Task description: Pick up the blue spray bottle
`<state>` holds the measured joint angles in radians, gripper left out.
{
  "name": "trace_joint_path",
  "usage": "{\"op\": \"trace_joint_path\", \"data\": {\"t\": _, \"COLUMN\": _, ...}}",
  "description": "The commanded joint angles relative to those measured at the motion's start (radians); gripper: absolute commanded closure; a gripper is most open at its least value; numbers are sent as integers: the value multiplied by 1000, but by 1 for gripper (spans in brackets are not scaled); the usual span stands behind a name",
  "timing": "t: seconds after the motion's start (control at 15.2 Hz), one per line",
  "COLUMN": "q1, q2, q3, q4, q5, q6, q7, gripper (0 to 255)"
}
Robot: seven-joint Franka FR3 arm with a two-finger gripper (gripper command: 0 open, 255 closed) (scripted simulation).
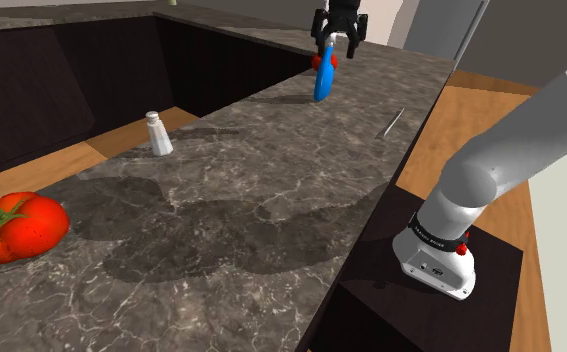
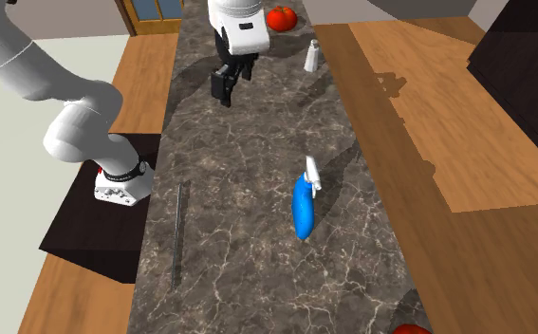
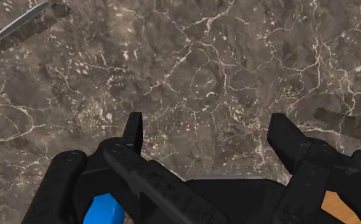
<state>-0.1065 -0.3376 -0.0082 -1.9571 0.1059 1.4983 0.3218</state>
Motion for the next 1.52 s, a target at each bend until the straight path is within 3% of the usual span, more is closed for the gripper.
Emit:
{"op": "trace_joint_path", "data": {"t": 0.0, "q1": -21, "q2": 96, "q3": -18, "q4": 85, "q5": 19, "q6": -7, "q7": 50, "gripper": 0}}
{"op": "trace_joint_path", "data": {"t": 0.66, "q1": -130, "q2": 486, "q3": -126, "q4": 476, "q5": 154, "q6": -98, "q7": 277, "gripper": 0}}
{"op": "trace_joint_path", "data": {"t": 1.45, "q1": -325, "q2": 866, "q3": -225, "q4": 884, "q5": 359, "q6": -226, "q7": 536, "gripper": 0}}
